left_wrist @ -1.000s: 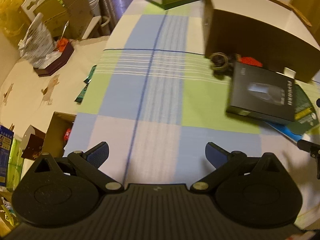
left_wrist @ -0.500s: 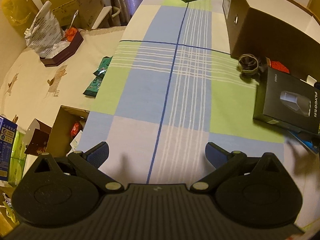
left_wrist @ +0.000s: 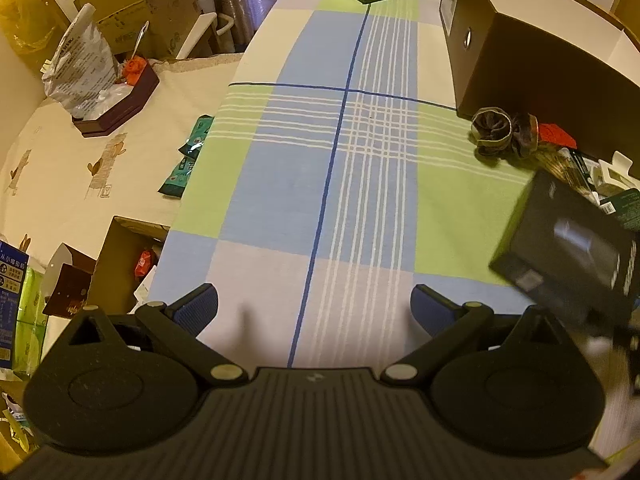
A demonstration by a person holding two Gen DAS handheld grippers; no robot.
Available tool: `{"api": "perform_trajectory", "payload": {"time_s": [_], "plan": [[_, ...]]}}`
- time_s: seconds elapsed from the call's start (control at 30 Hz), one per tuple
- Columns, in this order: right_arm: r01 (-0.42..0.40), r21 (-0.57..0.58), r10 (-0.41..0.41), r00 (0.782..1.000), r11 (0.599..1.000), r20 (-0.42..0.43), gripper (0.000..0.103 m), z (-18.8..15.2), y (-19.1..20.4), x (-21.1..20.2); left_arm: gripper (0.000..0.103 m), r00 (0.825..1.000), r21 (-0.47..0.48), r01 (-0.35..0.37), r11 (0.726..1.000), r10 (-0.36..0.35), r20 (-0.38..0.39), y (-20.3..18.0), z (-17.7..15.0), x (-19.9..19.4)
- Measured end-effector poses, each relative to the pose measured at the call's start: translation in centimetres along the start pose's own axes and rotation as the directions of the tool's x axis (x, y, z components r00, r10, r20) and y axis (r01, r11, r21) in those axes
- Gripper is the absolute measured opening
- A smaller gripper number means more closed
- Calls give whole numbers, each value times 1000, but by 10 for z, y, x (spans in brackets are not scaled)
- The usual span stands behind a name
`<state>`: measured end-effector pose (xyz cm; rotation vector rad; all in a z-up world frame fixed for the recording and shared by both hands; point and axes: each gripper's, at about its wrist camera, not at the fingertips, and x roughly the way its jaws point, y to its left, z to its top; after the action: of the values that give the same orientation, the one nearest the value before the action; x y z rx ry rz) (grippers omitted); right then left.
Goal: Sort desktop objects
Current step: 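Grasp the black FLYCO shaver box with the right tool while the left tool approaches the dark hair tie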
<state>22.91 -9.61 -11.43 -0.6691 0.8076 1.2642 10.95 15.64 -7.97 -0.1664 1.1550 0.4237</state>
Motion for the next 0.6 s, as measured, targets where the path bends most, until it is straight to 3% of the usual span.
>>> {"api": "perform_trajectory", "payload": {"time_s": [0.2,0.33,0.47,0.6], "plan": [[-21,70,22,999,997,-24,78,-15,22,-10,101,1000,-3,-10,1000,10,-1,3,0,2],[5,43,-4,1000,999,-9,78,-17,32,-16,101,1000,-2,-14,1000,14,-3,1,1,3],[23,47,-23,1000,999,14,88,-8,34,-11,101,1000,15,-4,1000,4,0,-4,-1,1],[51,59,-51,999,997,6,89,-3,36,1,101,1000,22,2,1000,-2,2,-6,-4,-1]]}}
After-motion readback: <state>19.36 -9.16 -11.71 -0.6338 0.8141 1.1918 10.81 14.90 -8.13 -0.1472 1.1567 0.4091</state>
